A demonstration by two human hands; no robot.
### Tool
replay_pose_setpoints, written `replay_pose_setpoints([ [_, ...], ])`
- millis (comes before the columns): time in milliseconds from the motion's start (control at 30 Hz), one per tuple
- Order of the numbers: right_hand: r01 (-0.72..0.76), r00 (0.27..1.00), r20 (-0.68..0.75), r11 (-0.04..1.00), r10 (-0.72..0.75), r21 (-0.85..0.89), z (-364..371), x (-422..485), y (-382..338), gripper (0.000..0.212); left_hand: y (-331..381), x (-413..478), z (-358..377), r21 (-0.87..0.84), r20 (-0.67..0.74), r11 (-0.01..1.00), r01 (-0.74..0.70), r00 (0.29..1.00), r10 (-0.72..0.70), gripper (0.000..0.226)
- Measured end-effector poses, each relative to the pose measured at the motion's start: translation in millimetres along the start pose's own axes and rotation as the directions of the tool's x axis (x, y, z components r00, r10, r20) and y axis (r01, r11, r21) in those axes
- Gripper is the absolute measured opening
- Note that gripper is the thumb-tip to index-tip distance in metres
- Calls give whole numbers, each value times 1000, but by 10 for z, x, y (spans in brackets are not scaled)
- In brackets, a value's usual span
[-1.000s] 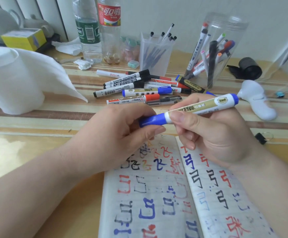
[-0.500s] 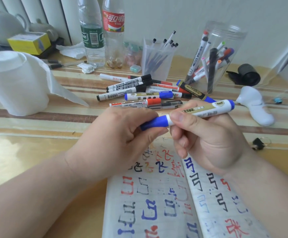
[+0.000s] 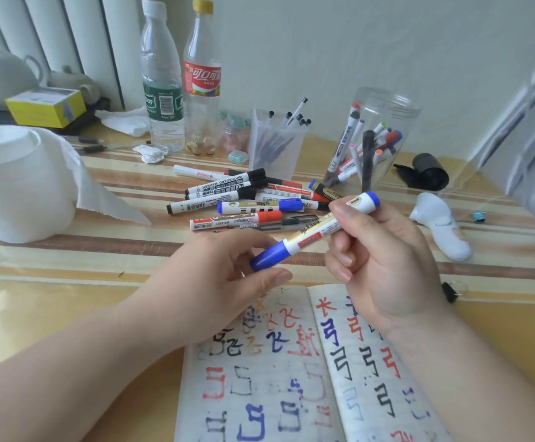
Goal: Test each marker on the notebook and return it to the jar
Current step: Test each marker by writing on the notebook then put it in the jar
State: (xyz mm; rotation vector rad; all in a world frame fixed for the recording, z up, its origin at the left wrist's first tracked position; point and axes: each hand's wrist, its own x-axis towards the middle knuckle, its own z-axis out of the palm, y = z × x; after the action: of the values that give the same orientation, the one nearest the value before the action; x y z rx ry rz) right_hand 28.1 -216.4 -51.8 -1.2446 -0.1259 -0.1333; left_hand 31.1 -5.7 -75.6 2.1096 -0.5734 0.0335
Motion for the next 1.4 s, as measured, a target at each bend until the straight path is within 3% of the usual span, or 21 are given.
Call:
replay_pose_setpoints([
  [200, 125, 989, -58, 981, -135, -146, 1, 36, -253, 8, -27, 3, -2, 83, 33, 996, -26, 999, 23, 58],
  [467, 219, 960, -92, 912, -265, -348, 113, 164, -417, 9, -58, 17, -3, 126, 38, 992, -23, 999, 18, 17],
  [567, 310, 900, -141, 832, -413, -459, 163, 382, -514, 4, -46, 20, -7, 131, 56, 991, -33, 998, 26, 5],
  [667, 363, 785, -199, 695, -587, -620, 127, 711, -701, 11, -57, 29, -15, 139, 69, 989, -43, 997, 33, 8],
  [733, 345, 719, -267, 664, -641, -664, 56, 944, -817, 15, -64, 29, -18, 146, 76, 988, -46, 997, 35, 8],
  [800, 296, 687, -334, 669, -645, -682, -24, 1153, -881, 14, -76, 28, -19, 156, 79, 986, -53, 996, 41, 8],
  [900, 212, 727, -411, 749, -550, -627, -96, 1383, -871, 5, -101, 34, -14, 172, 76, 984, -57, 996, 44, 12],
  [1033, 112, 793, -456, 833, -403, -542, -117, 1456, -783, 58, -120, 46, -6, 177, 80, 982, -60, 996, 47, 16],
  [1100, 116, 792, -428, 796, -435, -594, -99, 1391, -685, 55, -122, 49, -8, 177, 82, 982, -68, 995, 55, 16],
  [1167, 109, 833, -334, 722, -441, -683, -58, 1274, -525, 37, -118, 47, -13, 177, 94, 982, -73, 994, 57, 14],
  [1233, 81, 931, -135, 553, -339, -829, 0, 1141, -315, 22, -104, 39, -17, 173, 121, 982, -70, 991, 49, 12],
  [1300, 94, 991, 62, 290, -117, -953, 42, 1052, -92, 22, -91, 35, -20, 169, 136, 983, -73, 989, 50, 11],
  [1400, 166, 981, 166, 15, 97, -986, 101, 1024, 149, 40, -70, 35, -26, 167, 142, 983, -70, 989, 46, 12],
])
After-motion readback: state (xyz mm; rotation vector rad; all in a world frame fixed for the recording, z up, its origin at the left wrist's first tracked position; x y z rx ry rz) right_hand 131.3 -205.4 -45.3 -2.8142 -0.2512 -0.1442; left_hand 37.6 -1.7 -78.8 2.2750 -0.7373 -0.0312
